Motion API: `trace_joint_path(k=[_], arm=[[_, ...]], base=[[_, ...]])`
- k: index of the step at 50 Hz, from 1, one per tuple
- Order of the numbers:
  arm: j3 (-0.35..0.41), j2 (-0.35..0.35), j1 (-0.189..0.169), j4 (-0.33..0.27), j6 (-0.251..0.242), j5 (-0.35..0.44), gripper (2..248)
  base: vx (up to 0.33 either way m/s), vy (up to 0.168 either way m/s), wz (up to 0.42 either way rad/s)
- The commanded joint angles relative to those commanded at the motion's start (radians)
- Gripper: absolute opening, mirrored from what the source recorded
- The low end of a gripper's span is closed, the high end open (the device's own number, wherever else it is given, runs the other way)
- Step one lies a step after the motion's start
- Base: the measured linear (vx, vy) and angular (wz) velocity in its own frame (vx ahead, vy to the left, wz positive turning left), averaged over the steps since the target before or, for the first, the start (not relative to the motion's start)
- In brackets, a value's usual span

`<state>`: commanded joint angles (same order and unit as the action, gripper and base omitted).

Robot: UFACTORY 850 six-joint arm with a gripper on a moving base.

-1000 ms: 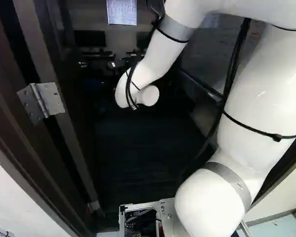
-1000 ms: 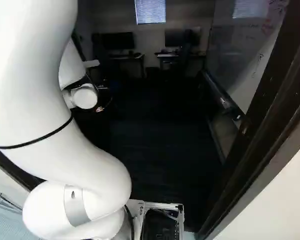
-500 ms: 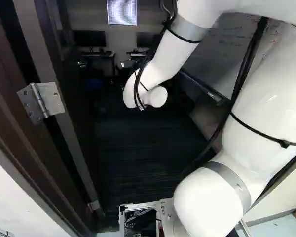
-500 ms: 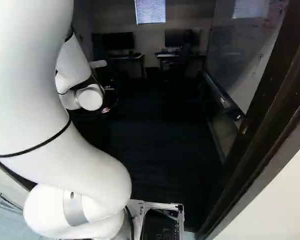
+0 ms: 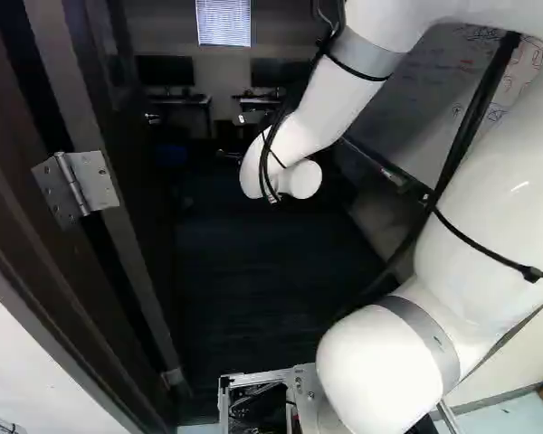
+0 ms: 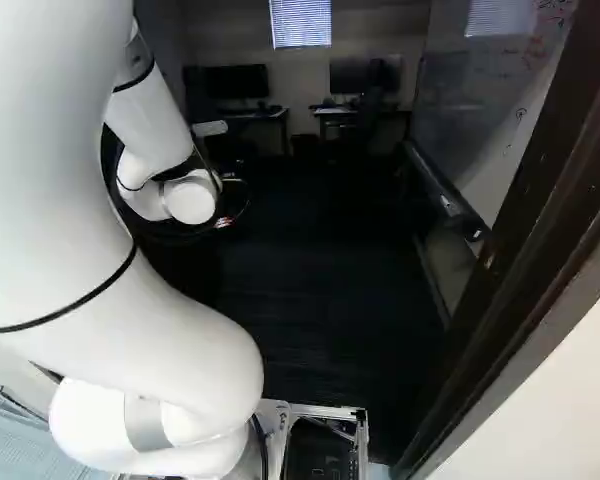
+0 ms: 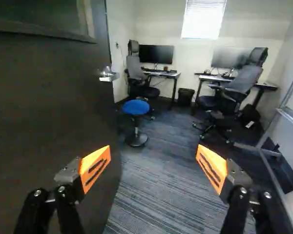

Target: Open the door and move inside

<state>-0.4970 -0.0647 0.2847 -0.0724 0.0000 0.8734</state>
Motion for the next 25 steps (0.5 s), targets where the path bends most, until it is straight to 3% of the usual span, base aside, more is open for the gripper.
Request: trace_joint_path(k=[25], arm=[[0.036, -0.037, -0.081, 0.004, 0.0, -0.03, 247]], base=[[0.0, 0.0, 0.0]])
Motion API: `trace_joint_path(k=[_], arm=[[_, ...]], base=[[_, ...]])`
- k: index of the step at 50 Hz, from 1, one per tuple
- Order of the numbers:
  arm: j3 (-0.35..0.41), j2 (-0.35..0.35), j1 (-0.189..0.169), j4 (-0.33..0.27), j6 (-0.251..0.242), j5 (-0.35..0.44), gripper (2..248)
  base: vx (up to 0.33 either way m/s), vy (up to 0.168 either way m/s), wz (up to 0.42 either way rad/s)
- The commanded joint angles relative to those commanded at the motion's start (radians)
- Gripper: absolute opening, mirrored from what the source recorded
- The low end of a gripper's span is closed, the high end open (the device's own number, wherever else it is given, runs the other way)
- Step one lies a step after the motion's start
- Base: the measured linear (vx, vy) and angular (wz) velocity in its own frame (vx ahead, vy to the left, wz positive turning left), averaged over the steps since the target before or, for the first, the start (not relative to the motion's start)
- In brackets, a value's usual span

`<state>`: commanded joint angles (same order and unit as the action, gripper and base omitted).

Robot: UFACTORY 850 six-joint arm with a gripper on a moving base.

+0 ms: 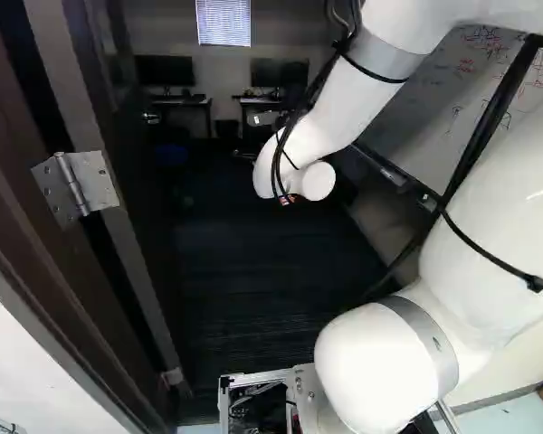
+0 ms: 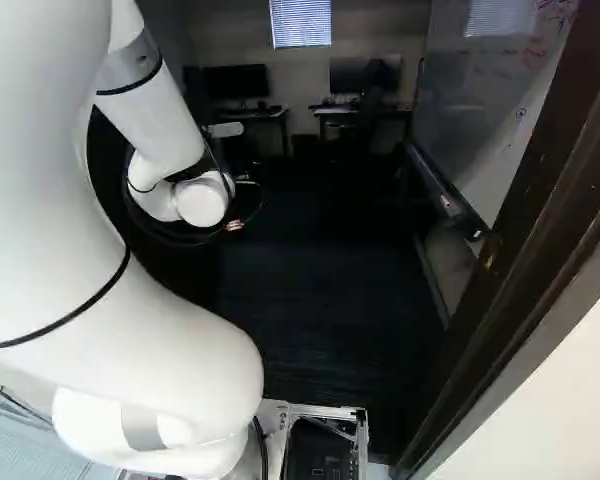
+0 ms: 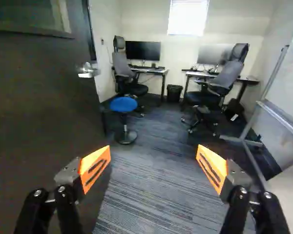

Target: Open the door and move inside

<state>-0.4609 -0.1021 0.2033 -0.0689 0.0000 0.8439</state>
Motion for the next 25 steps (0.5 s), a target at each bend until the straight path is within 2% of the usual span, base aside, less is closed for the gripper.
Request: trace_joint_path(k=[25], arm=[[0.006, -0.006, -0.086, 0.015, 0.0, -0.056, 247]], base=[[0.0, 0.0, 0.0]])
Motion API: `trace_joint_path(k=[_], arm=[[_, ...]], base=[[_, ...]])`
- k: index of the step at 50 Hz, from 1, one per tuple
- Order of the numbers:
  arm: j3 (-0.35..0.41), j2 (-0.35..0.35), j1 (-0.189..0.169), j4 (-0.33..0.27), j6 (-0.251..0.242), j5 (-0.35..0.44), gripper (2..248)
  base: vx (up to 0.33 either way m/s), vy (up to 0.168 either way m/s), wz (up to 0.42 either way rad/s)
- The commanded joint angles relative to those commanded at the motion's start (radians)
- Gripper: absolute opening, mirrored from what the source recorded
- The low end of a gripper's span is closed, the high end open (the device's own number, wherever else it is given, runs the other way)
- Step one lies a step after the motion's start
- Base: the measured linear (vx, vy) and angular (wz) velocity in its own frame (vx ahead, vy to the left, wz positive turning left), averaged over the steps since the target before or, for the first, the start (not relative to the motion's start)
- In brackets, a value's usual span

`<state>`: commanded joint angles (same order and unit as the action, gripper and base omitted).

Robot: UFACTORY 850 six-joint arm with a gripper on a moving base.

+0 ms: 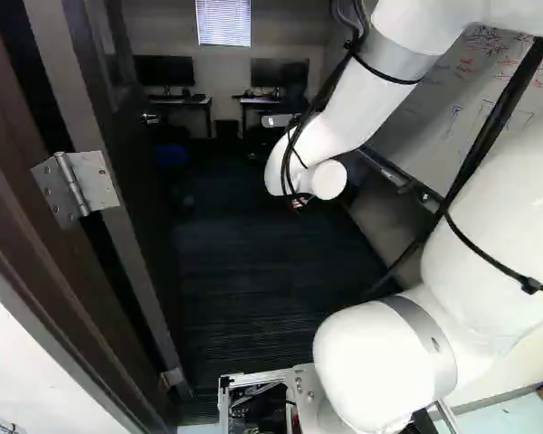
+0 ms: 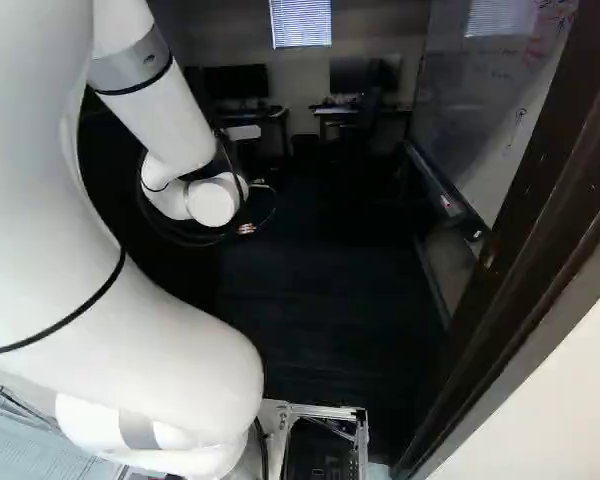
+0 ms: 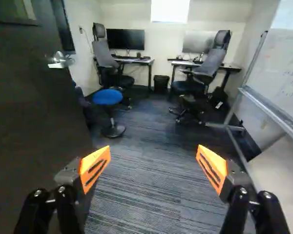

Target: Open the door and move inside

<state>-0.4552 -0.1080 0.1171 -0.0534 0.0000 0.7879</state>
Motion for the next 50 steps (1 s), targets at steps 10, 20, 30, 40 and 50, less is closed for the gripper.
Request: trace_joint_path(k=[10, 20, 30, 40, 50], arm=[[-0.001, 0.002, -0.035, 0.001, 0.0, -0.002, 247], [0.003, -0.003, -0.069, 0.001, 0.0, -0.002, 247], [0.018, -0.019, -0.102, 0.001, 0.0, -0.002, 247], [0.026, -0.027, -0.119, 0.001, 0.0, -0.002, 247], [0.027, -0.028, -0.12, 0.001, 0.0, -0.002, 247]], base=[[0.0, 0.0, 0.0], [0.0, 0.0, 0.0], [0.0, 0.0, 0.0], [0.0, 0.0, 0.0], [0.0, 0.0, 0.0]])
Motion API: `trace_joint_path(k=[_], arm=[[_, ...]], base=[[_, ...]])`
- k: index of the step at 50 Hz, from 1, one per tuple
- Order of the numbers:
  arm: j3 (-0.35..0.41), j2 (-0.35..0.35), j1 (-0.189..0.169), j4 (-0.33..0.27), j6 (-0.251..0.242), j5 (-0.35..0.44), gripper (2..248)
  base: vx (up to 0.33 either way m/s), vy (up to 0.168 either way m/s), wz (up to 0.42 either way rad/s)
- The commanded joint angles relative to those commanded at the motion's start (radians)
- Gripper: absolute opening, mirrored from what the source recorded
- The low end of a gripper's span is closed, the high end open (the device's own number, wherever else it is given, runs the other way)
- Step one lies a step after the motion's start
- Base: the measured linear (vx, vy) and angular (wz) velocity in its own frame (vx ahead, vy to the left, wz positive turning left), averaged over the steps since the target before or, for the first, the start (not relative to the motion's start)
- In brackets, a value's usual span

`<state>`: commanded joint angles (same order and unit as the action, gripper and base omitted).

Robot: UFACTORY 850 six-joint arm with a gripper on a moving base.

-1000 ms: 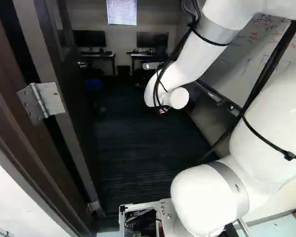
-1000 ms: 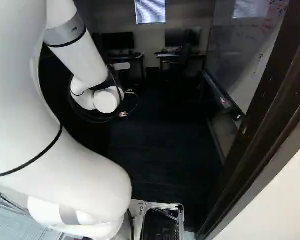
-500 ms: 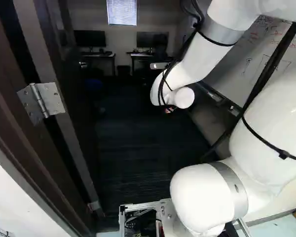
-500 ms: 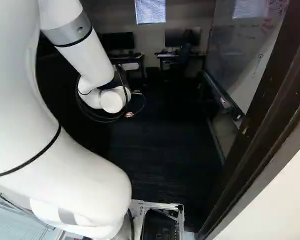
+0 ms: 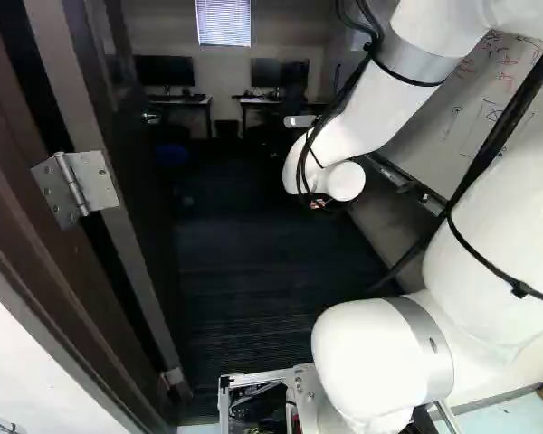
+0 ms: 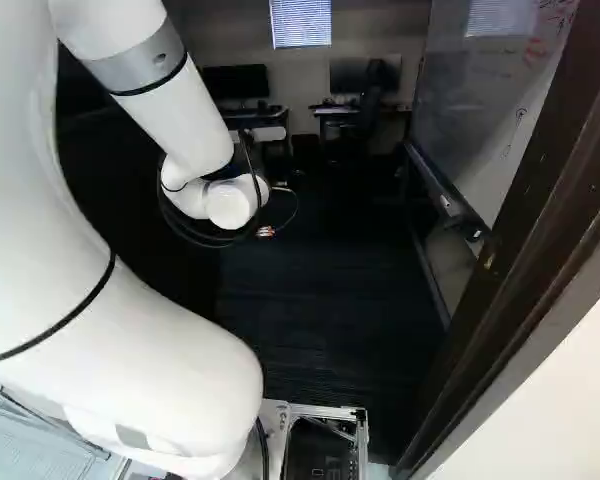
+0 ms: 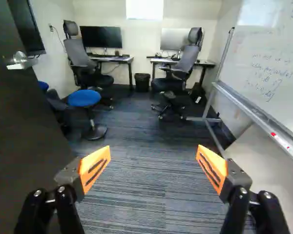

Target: Open the door and move inside

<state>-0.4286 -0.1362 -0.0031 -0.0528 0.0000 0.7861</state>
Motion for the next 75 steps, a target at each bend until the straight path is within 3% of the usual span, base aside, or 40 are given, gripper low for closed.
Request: trace_joint_path(k=[47, 75], arm=[[0.0, 0.0, 0.0, 0.0, 0.0, 0.0, 247], [0.0, 0.0, 0.0, 0.0, 0.0, 0.0, 247]], base=[[0.003, 0.0, 0.004], [0.141, 0.004, -0.007]])
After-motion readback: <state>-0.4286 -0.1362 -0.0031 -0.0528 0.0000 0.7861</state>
